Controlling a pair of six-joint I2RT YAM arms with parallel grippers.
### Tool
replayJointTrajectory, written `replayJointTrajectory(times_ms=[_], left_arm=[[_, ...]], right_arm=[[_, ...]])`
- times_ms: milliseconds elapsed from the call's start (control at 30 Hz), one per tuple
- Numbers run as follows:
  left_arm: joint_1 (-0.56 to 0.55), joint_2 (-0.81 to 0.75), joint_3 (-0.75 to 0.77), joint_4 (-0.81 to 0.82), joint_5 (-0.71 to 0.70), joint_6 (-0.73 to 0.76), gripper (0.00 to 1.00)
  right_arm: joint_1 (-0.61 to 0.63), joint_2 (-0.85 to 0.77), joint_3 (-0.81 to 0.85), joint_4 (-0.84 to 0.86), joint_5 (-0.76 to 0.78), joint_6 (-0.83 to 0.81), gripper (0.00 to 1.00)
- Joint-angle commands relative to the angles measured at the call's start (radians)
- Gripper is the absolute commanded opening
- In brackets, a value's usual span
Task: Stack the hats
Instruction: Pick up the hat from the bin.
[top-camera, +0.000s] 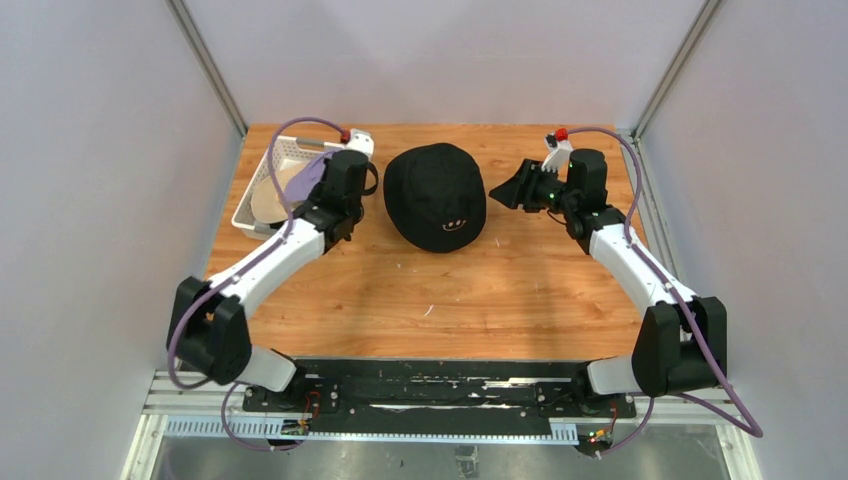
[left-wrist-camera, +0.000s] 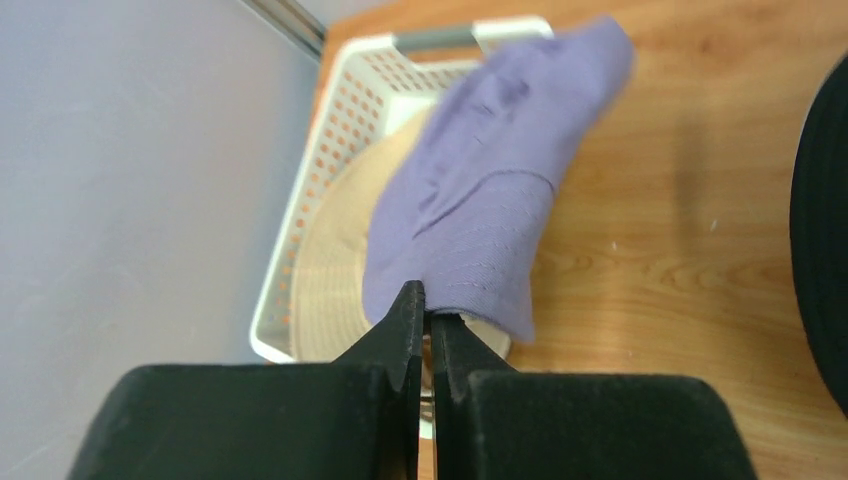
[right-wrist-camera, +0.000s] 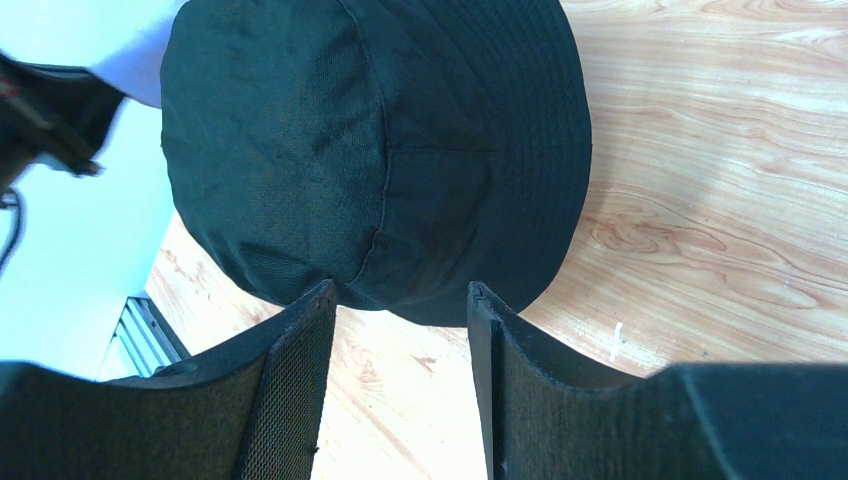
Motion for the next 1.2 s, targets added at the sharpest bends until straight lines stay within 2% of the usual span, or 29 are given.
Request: replayJointTrajectory(times_ms=[0,200,433,700,933,1167], left_arm=[[-0.008,-0.166,0.031,0.105,-0.06,0.034,0.0],[-0.01,-0.264,0.109,0.128,-0.037,0.032,0.0],[-0.01,-0.33,0.195,0.151,0.062,-0.002,0.0],[-0.01,-0.269,0.392,0.003,0.232,-0.157,0.0],[-0.01,-0.186,0.545,-0.082,0.353,-0.33,0.0],[-0.01,-0.113,0.674,-0.132,0.468,-0.476,0.0]], right_arm=[[0.021,-0.013,-0.009,0.018,-0.013,-0.01,0.51],[0.021,-0.025,-0.006,0.022,-0.015,-0.005,0.51],[0.022,-0.054,0.001,0.019,-0.019,-0.004,0.51],[0.038,-0.133,0.0,0.084,-0.088,-0.007,0.51],[0.111,-0.224,-0.01,0.091,-0.057,-0.131,0.51],[0.202,-0.3,-0.058,0.186,-0.044,-0.224,0.51]])
